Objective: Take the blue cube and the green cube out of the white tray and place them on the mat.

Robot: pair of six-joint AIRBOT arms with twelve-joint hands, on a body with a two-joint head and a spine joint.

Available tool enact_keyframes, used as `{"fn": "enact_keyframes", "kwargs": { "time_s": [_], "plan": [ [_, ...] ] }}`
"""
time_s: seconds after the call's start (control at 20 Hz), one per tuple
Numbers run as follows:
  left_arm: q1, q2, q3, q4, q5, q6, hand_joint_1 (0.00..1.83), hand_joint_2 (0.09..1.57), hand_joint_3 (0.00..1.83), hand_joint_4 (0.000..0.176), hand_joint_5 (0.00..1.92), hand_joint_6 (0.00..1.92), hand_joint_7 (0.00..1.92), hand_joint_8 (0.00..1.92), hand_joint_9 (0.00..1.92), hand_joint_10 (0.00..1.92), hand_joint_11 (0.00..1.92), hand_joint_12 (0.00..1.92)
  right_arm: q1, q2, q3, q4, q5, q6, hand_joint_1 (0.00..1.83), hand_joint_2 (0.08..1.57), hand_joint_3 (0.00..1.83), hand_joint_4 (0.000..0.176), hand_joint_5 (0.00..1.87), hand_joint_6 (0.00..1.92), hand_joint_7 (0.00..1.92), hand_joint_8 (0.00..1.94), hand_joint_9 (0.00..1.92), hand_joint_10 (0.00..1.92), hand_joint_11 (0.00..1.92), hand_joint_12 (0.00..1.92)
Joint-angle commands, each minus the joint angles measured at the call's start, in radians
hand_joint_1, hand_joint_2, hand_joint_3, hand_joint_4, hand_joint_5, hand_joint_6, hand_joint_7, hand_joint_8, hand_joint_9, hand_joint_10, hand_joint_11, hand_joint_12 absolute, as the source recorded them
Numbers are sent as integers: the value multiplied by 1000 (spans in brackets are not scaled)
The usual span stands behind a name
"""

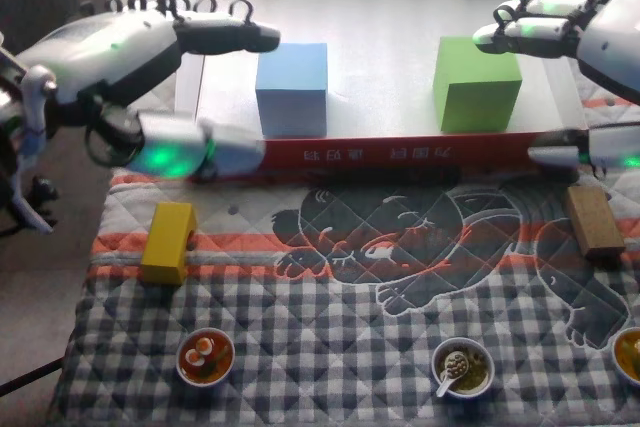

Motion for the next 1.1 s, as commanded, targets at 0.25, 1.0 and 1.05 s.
{"fn": "enact_keyframes", "kwargs": {
  "time_s": [0.25,1.0,1.05],
  "plan": [
    [-136,-100,142,-20,13,-1,504,1043,0,176,224,0,194,0,143,0,0,264,76,-49,74,62,112,-5,613,913,0,176,186,0,67,0,55,0,0,267],
    [-204,-302,437,-76,330,24,780,911,0,176,209,10,209,9,201,12,48,187,191,-214,282,62,-199,-4,626,839,5,146,138,3,216,5,244,10,0,691],
    [-206,-308,446,-77,337,25,786,917,0,176,200,5,217,10,219,16,55,192,193,-220,289,62,-209,-4,650,850,2,128,185,2,309,6,352,16,48,758]
  ]
}}
